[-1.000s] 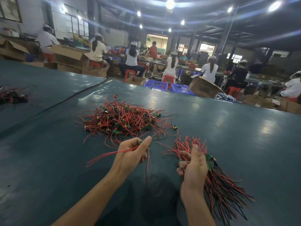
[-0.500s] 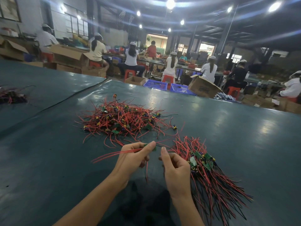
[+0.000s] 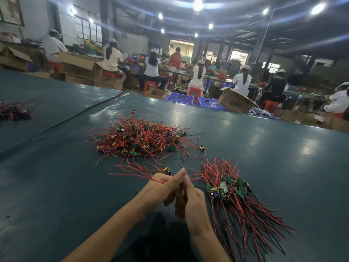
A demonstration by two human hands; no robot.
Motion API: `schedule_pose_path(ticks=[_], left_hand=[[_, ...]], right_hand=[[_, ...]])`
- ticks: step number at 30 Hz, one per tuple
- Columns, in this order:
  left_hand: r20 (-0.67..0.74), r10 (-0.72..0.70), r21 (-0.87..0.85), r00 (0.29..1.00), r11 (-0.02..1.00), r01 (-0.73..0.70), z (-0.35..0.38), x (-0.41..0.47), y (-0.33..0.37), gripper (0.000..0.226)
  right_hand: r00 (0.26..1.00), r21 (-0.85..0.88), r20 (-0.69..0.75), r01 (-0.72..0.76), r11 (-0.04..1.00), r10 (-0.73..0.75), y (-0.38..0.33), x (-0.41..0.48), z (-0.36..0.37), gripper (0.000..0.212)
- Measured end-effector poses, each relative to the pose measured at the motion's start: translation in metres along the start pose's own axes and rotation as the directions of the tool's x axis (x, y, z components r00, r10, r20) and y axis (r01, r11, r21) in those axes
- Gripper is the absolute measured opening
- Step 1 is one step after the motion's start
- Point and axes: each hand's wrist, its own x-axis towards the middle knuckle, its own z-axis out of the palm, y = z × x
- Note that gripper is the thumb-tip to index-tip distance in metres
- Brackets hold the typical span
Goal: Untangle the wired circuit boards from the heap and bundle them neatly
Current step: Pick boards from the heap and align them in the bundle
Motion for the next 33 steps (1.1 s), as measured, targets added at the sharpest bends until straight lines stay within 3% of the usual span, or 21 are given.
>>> schedule_pose_path(ticks=[4, 6, 9, 11, 14, 17, 20, 26, 28, 33], left_hand=[[-0.068, 0.01, 0.107, 0.998, 0.994, -0.002, -0.003, 0.002, 0.0, 0.054], [-0.177, 0.104, 0.284, 0.979, 0.958, -0.05, -0.005, 0.002, -0.004, 0.046], [-0.328, 0.348, 0.662, 0.878, 0.748, -0.049, -0.012, 0.001, -0.013, 0.018], [-0.297, 0.414, 0.807, 0.86, 0.59, -0.005, -0.017, 0.001, -0.018, 0.014], [-0.268, 0.239, 0.885, 0.933, 0.443, 0.141, -0.021, 0.004, -0.029, 0.043], [-0.231, 0.108, 0.921, 0.967, 0.345, 0.181, -0.021, 0.005, -0.037, 0.051], [-0.225, 0.135, 0.943, 0.965, 0.279, 0.18, -0.025, 0.006, -0.038, 0.046], [-0.225, 0.183, 0.946, 0.957, 0.276, 0.169, -0.025, 0.006, -0.037, 0.034], [-0.219, 0.195, 0.943, 0.956, 0.293, 0.157, -0.024, 0.006, -0.038, 0.033], [-0.212, 0.211, 0.945, 0.954, 0.291, 0.146, -0.024, 0.006, -0.038, 0.032]], right_hand=[[0.968, 0.17, -0.206, -0.108, 0.979, 0.143, 0.004, 0.006, -0.008, 0.053], [0.93, 0.292, -0.296, -0.127, 0.948, 0.216, 0.005, 0.01, -0.013, 0.054], [0.918, 0.354, -0.36, -0.032, 0.935, 0.168, 0.002, 0.014, -0.017, 0.043], [0.921, 0.282, -0.389, 0.087, 0.956, 0.03, 0.0, 0.013, -0.017, 0.032], [0.91, 0.11, -0.397, 0.177, 0.978, -0.12, 0.002, 0.012, -0.017, 0.031], [0.923, 0.005, -0.373, 0.101, 0.995, -0.092, 0.004, 0.013, -0.019, 0.03], [0.927, -0.099, -0.371, 0.007, 0.995, -0.044, 0.008, 0.016, -0.019, 0.02], [0.91, -0.155, -0.412, -0.009, 0.988, -0.056, 0.011, 0.017, -0.022, 0.016], [0.903, -0.267, -0.403, 0.037, 0.963, -0.146, 0.011, 0.015, -0.023, 0.014], [0.87, -0.681, -0.258, 0.145, 0.718, -0.421, 0.01, 0.006, -0.02, 0.011]])
